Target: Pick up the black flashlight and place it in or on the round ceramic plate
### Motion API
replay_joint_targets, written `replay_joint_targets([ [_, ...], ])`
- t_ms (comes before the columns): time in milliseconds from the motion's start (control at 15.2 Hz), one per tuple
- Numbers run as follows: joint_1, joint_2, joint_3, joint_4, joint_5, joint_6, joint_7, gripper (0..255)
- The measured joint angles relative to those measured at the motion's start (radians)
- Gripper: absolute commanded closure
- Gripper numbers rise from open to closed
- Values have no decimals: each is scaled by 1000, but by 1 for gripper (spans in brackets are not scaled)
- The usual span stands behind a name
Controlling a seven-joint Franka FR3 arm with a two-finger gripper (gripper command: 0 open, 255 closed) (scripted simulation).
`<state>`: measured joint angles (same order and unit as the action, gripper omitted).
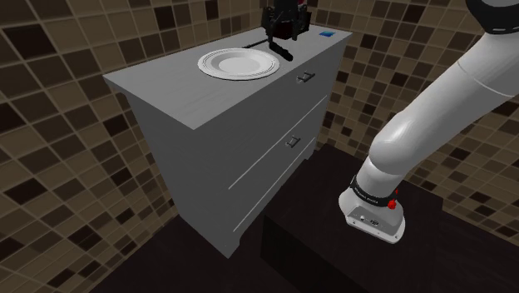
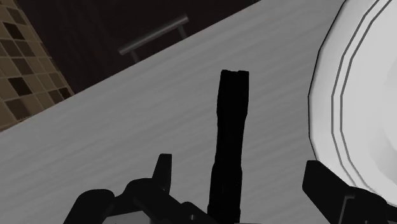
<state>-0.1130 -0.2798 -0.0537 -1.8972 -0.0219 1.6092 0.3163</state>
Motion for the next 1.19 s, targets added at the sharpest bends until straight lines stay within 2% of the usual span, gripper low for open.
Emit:
replay_joint_targets([
  [462,-4,0,-4,-79,2,82,8,0],
  [858,-4,0,-4,-89,2,92,8,0],
  [924,-4,0,-4,-89,2,92,8,255],
  [1188,-3,0,-3,-88,2,93,8,255],
])
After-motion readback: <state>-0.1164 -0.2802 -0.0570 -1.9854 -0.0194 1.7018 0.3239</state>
